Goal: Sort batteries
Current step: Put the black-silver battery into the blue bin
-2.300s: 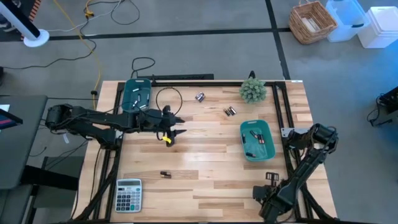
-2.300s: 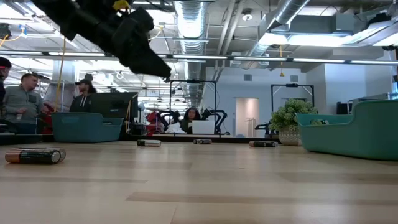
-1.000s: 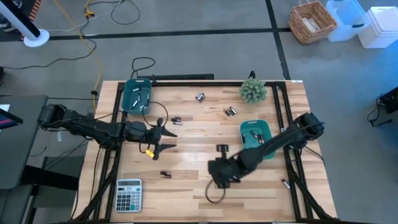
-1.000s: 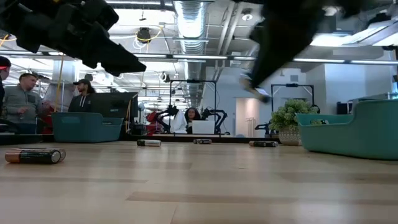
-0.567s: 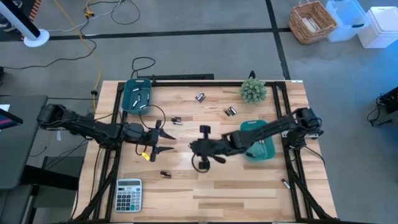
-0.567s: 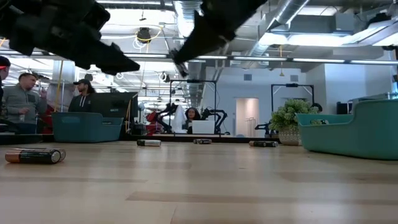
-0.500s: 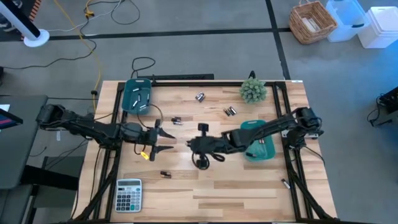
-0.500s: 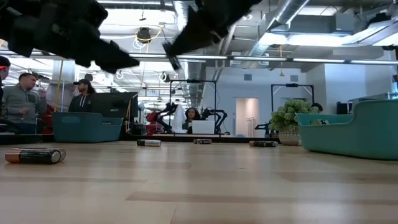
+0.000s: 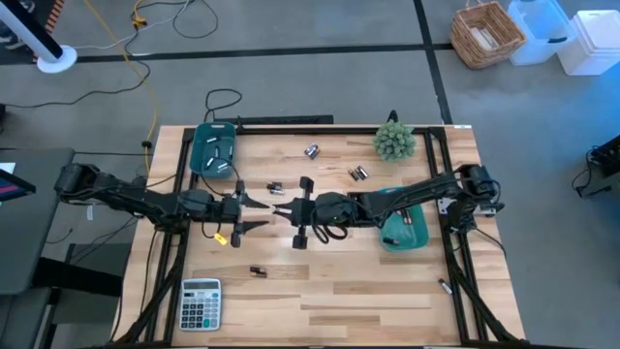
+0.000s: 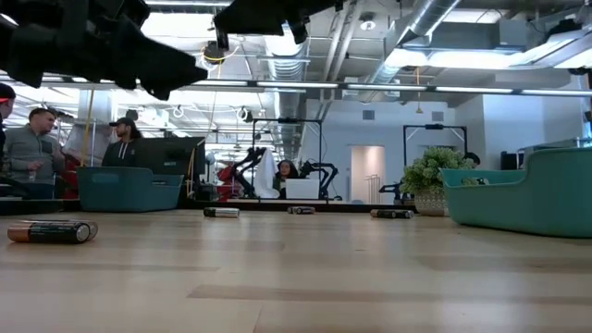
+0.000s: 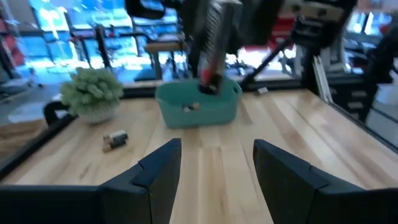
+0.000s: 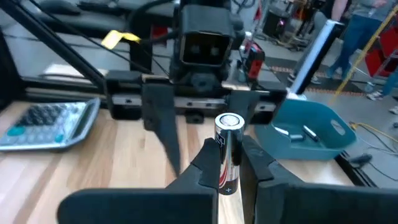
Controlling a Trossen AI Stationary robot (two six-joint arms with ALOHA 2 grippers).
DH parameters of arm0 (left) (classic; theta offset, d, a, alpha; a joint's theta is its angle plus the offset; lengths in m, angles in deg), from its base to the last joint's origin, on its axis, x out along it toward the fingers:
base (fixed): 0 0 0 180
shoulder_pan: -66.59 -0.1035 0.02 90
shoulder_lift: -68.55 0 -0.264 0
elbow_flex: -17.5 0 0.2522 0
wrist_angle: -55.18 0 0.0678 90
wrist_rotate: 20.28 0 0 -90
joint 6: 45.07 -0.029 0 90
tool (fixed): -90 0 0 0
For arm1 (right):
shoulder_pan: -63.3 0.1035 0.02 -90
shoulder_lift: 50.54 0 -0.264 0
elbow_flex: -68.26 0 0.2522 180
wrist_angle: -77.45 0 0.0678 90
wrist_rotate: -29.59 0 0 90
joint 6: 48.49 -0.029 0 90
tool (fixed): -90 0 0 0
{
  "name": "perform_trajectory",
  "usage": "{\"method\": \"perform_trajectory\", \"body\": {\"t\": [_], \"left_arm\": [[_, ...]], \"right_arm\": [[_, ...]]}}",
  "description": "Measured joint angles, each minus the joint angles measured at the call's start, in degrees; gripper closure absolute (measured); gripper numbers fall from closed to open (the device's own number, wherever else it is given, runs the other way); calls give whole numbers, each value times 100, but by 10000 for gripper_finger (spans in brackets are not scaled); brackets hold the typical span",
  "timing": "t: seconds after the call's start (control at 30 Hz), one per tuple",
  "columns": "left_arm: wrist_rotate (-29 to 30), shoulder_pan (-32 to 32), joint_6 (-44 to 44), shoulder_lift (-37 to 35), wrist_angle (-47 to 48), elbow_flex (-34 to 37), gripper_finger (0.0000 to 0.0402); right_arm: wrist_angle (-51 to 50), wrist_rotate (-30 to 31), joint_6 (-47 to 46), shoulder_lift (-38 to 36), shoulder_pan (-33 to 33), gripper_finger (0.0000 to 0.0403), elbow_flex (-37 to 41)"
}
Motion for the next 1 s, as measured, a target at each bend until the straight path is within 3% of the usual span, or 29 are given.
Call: {"method": "perform_trajectory", "body": {"t": [0.43,0.8,1.0], "left_arm": [[371,-2,-97,14,-738,-2,207],[179,-158,76,947,-1405,-197,207],[25,-205,62,1080,-1653,-197,207]], "right_arm": [[146,-48,-9,4,-13,369,0],[263,-45,-12,4,-24,369,0],[236,-45,-12,2,-24,369,0]]}}
